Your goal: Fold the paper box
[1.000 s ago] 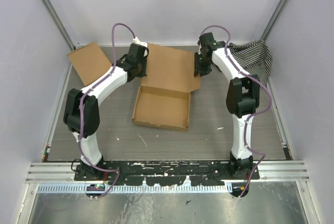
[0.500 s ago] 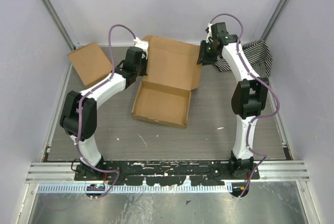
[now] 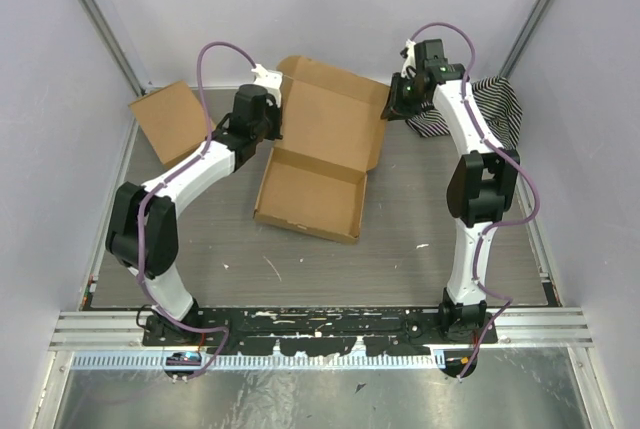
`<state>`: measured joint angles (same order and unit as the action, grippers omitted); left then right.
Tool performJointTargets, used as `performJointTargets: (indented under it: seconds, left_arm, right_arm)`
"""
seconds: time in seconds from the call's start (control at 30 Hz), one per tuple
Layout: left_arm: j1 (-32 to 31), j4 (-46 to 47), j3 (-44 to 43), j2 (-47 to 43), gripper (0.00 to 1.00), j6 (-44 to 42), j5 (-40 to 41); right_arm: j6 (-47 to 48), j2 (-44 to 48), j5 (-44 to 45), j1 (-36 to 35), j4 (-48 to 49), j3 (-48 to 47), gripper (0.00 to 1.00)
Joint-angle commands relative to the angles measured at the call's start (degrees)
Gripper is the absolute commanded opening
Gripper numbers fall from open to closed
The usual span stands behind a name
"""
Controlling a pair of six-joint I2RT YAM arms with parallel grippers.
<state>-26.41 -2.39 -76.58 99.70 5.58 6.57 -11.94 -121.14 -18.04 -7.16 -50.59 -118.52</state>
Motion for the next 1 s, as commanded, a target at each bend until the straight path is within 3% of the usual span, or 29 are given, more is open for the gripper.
performJointTargets:
  seconds: [0.0,0.23,0.4,0.6,0.7,0.87,0.97]
  left_arm:
    - [-0.04,2.74,0.53,-2.54,0.0,-0.27,-1.28]
    - [-0.07,1.49,0.31,-3.13,0.0,-1.03,-1.14]
    - [-0.04,-2.07,-1.19,-2.67,0.16,-1.62,0.96]
    - [0.05,-6.59,-4.08,-2.8,0.66,-2.98,8.4]
    - [0.57,-9.58,-6.84,-2.86,0.78,-3.23,13.97]
    - [4.25,-21.57,-17.77,-0.22,0.82,-1.66,14.48]
    - [6.9,-30.53,-26.28,2.38,0.8,-0.74,8.35]
  right_arm:
    - [-0.52,-0.1,-0.01,-0.48,0.23,-2.94,0.22]
    - [-0.51,-0.06,6.62,-1.36,-0.61,-3.0,0.05]
    - [1.14,4.38,12.14,-2.94,4.99,0.71,0.01]
    - [6.32,10.92,18.01,-4.68,13.23,5.23,0.01]
    - [9.24,14.16,18.34,-4.95,16.65,8.37,0.01]
    - [13.77,19.82,18.0,-5.02,22.64,15.02,0.01]
    - [14.76,22.4,17.22,-4.99,25.45,18.03,0.01]
